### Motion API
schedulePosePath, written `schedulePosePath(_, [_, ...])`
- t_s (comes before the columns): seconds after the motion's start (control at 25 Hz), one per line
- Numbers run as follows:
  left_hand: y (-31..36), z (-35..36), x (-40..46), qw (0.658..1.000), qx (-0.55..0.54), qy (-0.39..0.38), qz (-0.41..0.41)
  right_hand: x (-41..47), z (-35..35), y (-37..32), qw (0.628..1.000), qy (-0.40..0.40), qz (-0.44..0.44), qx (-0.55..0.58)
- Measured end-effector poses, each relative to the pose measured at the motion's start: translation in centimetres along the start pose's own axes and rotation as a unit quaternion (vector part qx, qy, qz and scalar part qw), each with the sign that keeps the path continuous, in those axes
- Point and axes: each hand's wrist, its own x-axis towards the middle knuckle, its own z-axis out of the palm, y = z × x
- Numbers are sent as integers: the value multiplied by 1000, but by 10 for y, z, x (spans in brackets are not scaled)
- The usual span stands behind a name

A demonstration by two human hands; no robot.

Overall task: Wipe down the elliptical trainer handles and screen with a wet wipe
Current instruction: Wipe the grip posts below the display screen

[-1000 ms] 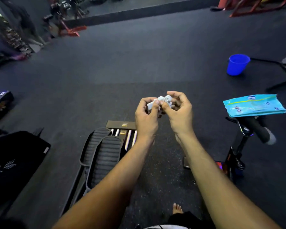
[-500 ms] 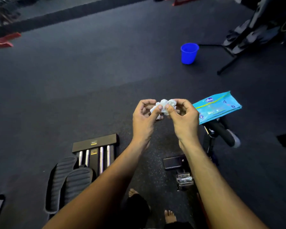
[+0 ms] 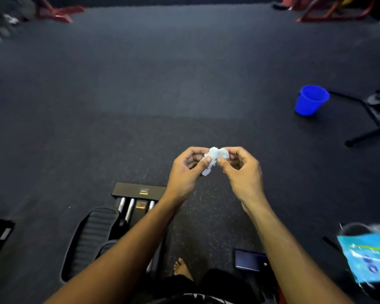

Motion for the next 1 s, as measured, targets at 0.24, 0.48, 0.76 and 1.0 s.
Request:
schedulePosePath(0.24, [-1,-48,83,998,-7,60,-14,94,69,-7,994,-112,2,-15])
schedulePosePath(0.48, [-8,-66,211,996,11,83,-31,237,108,6,976,-210,-25,-53])
schedulePosePath(0.76, [30,-113,275,964,19,264,5,337,200,-27,928,-364,-65,-39])
schedulePosePath(1.0, [86,-193,103,795,78,599,47,190,342,-108,749,-644,-138,76])
